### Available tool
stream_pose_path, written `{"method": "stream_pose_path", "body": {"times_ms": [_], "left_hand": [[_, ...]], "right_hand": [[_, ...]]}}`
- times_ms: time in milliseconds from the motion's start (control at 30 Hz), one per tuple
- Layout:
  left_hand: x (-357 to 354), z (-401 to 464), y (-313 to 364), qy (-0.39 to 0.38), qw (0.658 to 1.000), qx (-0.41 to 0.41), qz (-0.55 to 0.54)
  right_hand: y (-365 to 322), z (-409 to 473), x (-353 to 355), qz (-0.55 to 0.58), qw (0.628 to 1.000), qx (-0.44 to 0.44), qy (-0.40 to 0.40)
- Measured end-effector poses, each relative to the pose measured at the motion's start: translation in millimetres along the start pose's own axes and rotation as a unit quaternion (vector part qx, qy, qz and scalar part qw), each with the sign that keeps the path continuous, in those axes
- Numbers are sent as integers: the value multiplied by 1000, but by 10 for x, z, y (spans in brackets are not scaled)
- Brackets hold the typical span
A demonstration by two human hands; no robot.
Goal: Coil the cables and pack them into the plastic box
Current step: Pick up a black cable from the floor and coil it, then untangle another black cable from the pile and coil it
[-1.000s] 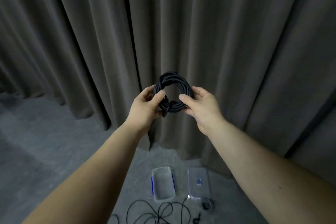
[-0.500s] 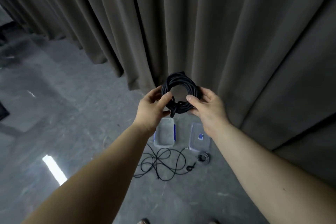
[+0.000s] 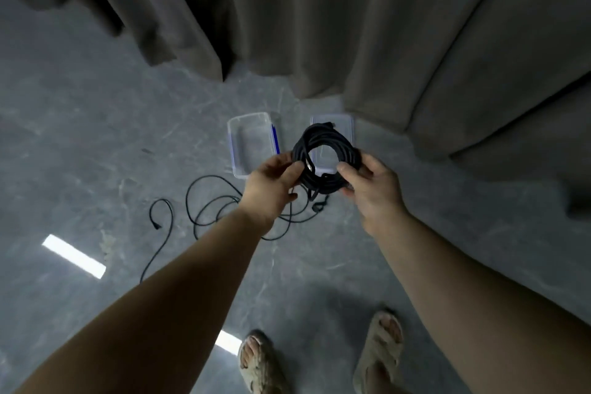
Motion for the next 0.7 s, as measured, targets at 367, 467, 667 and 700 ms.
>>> {"method": "stream_pose_path", "body": {"times_ms": [367, 467, 667, 700], "left_hand": [[-414, 1828, -2464, -38, 996, 77, 10], [-600, 2337, -2896, -50, 995, 87, 17], [-889, 2943, -3581, -56, 991, 103, 57], [-931, 2993, -3674, -58, 991, 107, 58]], "right_hand": [[2562, 1111, 745, -78, 996, -46, 12], [3067, 1516, 958, -111, 993, -45, 6], [3790, 2158, 1220, -187, 981, -13, -46], [3872, 2245, 1236, -196, 979, -8, -52]]}}
Point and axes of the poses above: each hand's wrist, its own z-axis towards the middle knuckle, its own x-axis out of the back of the hand, y = z × x, the point moved 9 cm from there along z, towards the middle knuckle, and after that the axes turned 8 degrees about x, right-handed, at the moved point
